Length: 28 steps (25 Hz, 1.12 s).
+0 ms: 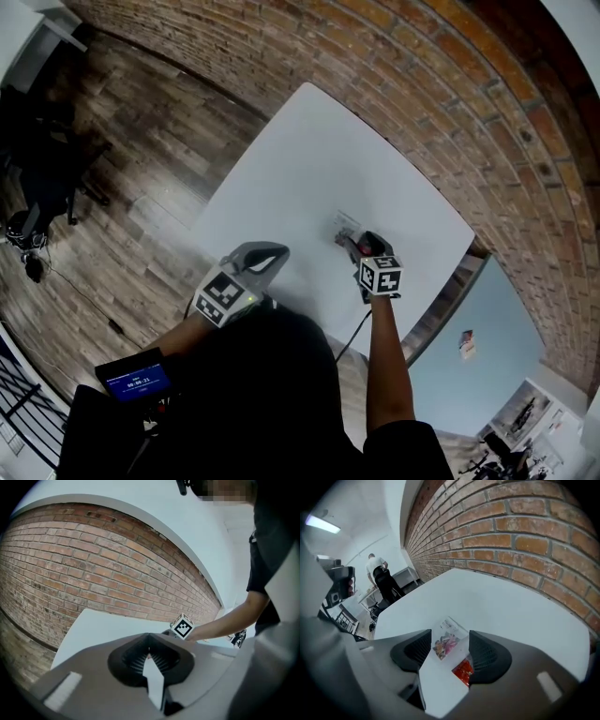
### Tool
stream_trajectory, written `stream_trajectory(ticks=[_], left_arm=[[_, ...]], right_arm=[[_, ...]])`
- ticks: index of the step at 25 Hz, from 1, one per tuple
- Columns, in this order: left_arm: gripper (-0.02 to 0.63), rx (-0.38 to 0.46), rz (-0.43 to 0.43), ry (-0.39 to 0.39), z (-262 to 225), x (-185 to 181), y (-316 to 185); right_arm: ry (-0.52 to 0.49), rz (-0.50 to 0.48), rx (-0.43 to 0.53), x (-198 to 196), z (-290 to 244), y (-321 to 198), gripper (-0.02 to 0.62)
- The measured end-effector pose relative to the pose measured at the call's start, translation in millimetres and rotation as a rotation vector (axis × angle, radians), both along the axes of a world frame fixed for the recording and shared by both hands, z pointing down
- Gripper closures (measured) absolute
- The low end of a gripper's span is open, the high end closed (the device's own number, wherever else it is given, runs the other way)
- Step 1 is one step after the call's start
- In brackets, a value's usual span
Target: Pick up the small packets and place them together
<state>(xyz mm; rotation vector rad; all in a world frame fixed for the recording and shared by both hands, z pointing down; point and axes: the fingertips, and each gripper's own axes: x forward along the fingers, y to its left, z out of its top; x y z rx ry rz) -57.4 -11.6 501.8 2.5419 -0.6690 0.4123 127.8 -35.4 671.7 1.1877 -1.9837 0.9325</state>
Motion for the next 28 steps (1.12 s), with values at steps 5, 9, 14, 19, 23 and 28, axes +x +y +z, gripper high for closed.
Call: stream_trajectory(ticks=[5,9,14,19,23,28], left_arm=[[0.604,0.0,0.021,0.0,0,9,2],[0.604,-0.016,0.027,-0.01,6,7,7],[0.604,-0.033,0.015,-0.018,10,3,11],[0.604,-0.039,-0.016,-0.015,12,-4,6],[0.604,-0.044,-0.035,-0.014,12,-11,2],[0.604,-0.054,-0.033,-0.016,16,-14,-1]], right_arm=[[0.072,-0.098,0.084,-7,-6,10,0.359],[0.169,-0.269,0.117,-26,-2,5,0.362],[0.219,-0.397,0.066,-36,15,-2,0.362],[0.233,-0.427,-0.008,-34,36,2,0.362],[0.254,-0.42,-0.018,-32,44,0,0.362],[0.288,-0.406,-0.006,-31,44,-12,0.365]])
